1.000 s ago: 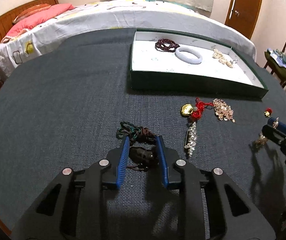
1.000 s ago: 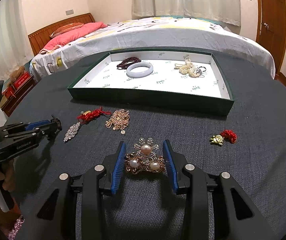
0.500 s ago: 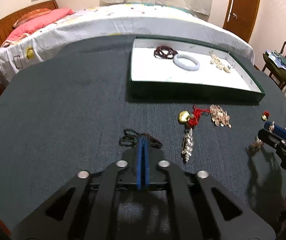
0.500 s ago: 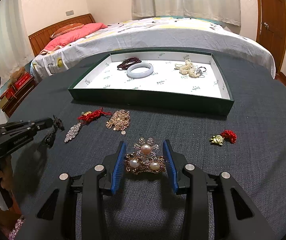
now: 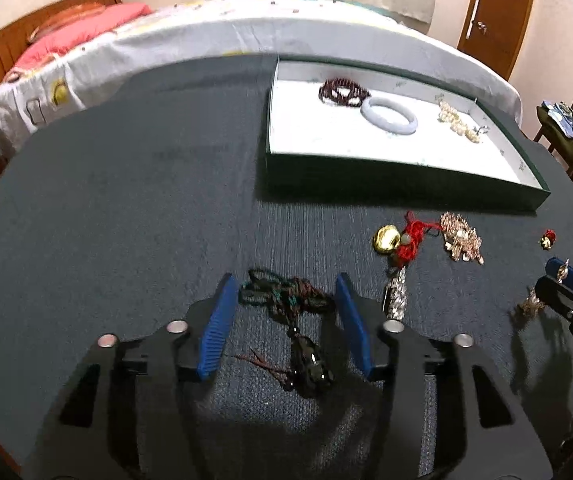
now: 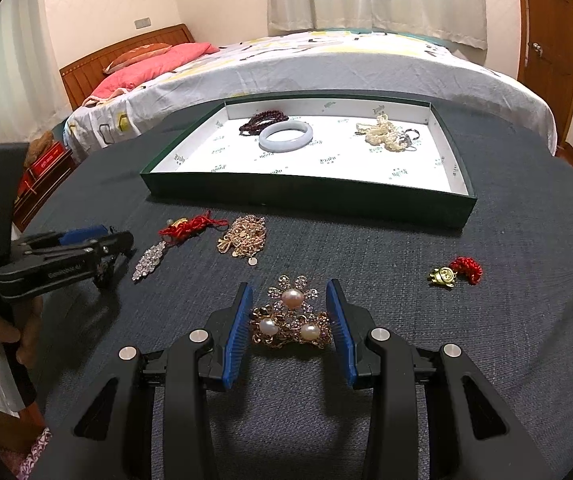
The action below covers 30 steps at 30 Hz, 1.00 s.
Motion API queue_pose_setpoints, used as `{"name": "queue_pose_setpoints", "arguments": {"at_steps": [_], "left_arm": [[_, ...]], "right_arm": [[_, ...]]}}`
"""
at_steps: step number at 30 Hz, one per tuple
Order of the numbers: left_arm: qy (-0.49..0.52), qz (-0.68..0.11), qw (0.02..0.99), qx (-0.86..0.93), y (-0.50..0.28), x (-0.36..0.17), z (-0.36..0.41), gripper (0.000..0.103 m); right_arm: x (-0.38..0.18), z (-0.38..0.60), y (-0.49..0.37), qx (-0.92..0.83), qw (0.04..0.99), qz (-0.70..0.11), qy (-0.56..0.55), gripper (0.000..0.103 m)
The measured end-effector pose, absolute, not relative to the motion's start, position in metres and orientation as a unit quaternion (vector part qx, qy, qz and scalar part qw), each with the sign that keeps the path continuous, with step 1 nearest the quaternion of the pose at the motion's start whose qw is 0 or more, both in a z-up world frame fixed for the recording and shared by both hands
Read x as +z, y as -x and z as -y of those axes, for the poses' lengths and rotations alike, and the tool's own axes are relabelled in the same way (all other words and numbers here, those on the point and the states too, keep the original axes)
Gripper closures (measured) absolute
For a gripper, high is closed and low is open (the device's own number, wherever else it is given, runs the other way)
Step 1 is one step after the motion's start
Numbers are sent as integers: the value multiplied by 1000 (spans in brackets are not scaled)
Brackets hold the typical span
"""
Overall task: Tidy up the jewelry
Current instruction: 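Close the left tool on the black cord pendant and lift it, then carry the black pendant and pearl brooch over the white box with both tools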
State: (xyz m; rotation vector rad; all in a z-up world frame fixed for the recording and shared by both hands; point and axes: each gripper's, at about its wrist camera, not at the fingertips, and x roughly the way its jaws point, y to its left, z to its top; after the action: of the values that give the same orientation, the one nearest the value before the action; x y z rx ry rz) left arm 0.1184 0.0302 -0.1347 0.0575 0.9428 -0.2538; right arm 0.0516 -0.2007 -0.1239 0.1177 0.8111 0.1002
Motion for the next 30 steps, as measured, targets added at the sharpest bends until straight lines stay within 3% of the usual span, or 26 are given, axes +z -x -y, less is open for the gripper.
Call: {"name": "queue_pose_setpoints", "arguments": {"at_steps": [2,3,4,8,30], "left_arm": [[-29,-454,881,-127,-117,-135,-29,69],[-31,-454,881,-130,-116,-135,-29,79],[-33,-454,880,-135,-115,-136,-28,84],[-36,-452,879,-145,-114,-136,-25,93],[-30,-421,894,-147,-99,-114,-22,95]], "right_arm": [[-125,202,-52,48,916,-395,-59,65],[-125,202,-52,48,915,-395,-59,65],[-126,202,-53,48,915,-396,-60,65],[-126,203,-52,49,915,-396,-61,65],[-115,207,-46,40,921,-383,-55,65]]}}
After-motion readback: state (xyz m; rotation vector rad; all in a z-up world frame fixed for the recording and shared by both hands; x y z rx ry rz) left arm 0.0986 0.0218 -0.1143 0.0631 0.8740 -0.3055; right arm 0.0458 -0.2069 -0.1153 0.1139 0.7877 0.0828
